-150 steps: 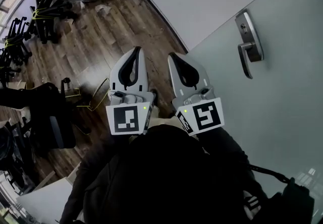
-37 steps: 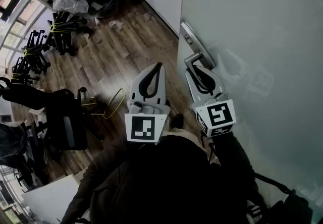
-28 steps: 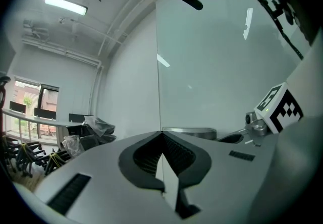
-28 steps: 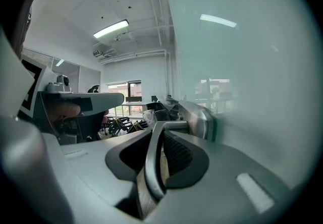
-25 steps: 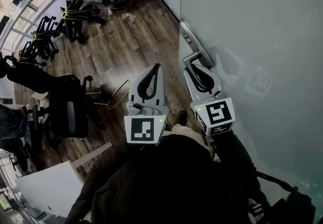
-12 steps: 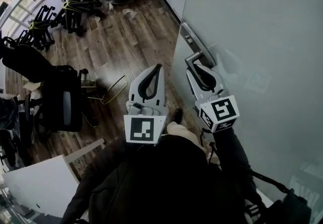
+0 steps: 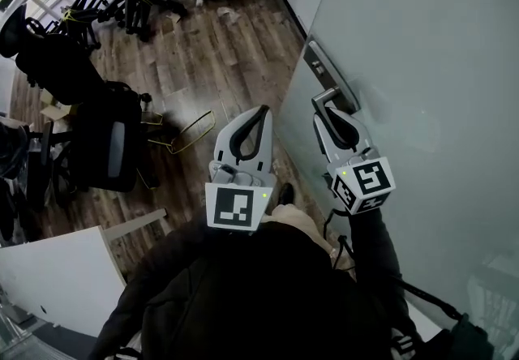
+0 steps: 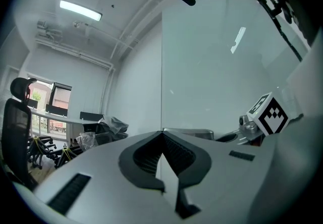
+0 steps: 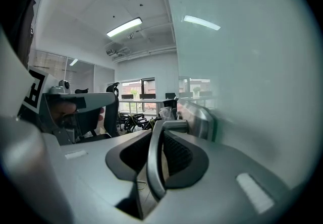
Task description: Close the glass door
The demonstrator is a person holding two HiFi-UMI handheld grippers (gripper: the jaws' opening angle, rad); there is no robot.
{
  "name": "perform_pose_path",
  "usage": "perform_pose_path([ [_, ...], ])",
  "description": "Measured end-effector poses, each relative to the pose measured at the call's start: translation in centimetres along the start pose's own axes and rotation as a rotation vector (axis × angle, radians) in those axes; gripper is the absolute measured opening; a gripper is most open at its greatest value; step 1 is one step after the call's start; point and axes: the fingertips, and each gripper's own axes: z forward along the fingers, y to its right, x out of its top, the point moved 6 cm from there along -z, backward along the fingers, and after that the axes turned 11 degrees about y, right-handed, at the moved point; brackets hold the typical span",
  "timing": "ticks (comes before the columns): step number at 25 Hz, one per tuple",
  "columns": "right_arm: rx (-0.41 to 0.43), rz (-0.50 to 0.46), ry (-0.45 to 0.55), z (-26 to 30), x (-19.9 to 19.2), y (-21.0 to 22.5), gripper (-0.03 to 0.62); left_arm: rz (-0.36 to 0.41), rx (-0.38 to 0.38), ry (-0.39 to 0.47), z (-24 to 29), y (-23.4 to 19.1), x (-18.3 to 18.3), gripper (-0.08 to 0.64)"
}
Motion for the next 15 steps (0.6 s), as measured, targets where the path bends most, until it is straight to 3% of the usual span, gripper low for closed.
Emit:
perform_pose_path([
  [8, 0.065, -0.002, 0.01, -0.2, 0.0, -2.8, 0.069, 0.0, 0.057, -0.028, -3.1, 1.0, -0.2, -0.003],
  [15, 0.129, 0.014, 0.011, -0.5, 0.2, -1.7, 0.069, 0.028, 0.153, -0.056, -4.4, 4.1, 0.2, -0.003],
])
